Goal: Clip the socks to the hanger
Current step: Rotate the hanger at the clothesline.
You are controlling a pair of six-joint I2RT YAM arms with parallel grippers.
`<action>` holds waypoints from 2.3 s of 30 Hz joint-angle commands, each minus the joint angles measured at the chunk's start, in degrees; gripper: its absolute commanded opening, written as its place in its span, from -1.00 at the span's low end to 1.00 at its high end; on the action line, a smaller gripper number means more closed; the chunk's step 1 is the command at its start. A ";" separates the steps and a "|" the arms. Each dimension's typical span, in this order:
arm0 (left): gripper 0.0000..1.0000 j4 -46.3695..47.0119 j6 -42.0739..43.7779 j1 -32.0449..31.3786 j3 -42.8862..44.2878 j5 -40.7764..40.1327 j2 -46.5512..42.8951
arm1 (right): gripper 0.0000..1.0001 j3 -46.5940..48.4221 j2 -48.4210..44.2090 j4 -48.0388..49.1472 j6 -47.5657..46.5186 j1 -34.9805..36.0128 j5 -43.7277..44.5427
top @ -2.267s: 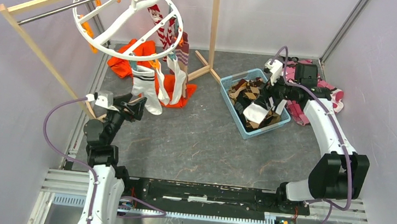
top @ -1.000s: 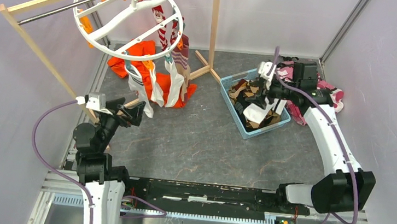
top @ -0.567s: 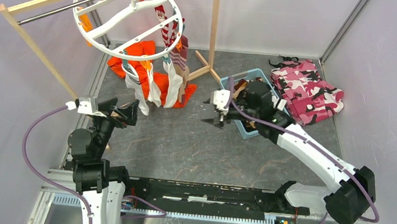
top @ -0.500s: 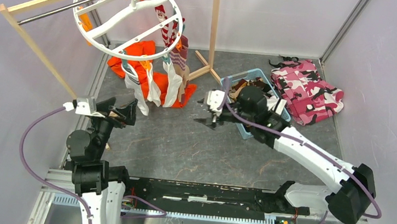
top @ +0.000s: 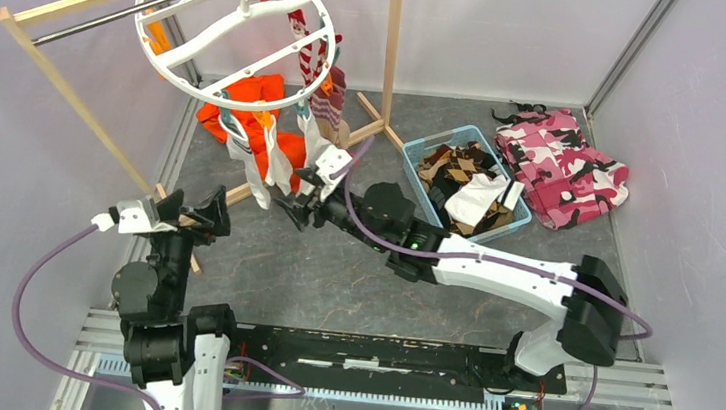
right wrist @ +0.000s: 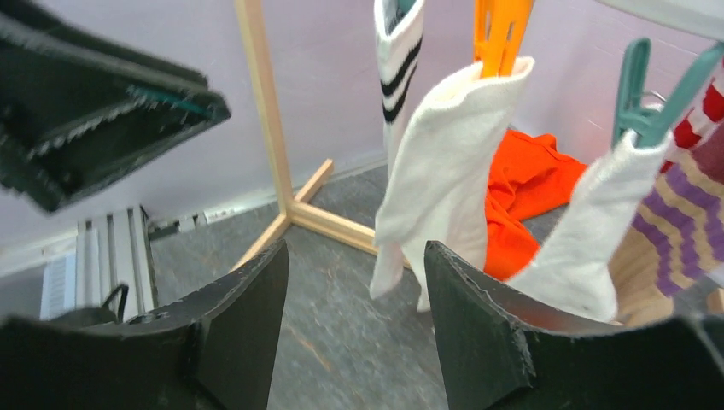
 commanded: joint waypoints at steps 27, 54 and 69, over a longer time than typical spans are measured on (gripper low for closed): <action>0.62 -2.89 1.88 0.02 2.69 -4.72 -2.77 | -1.00 11.00 5.01 0.45 4.66 -6.85 13.42; 0.58 7.58 -4.82 0.02 0.74 8.25 1.22 | -1.00 26.91 14.89 -7.46 3.05 -32.66 0.56; 0.59 11.87 -9.60 -0.01 0.12 12.90 2.72 | -0.99 41.35 27.26 -2.42 5.13 -34.43 -2.64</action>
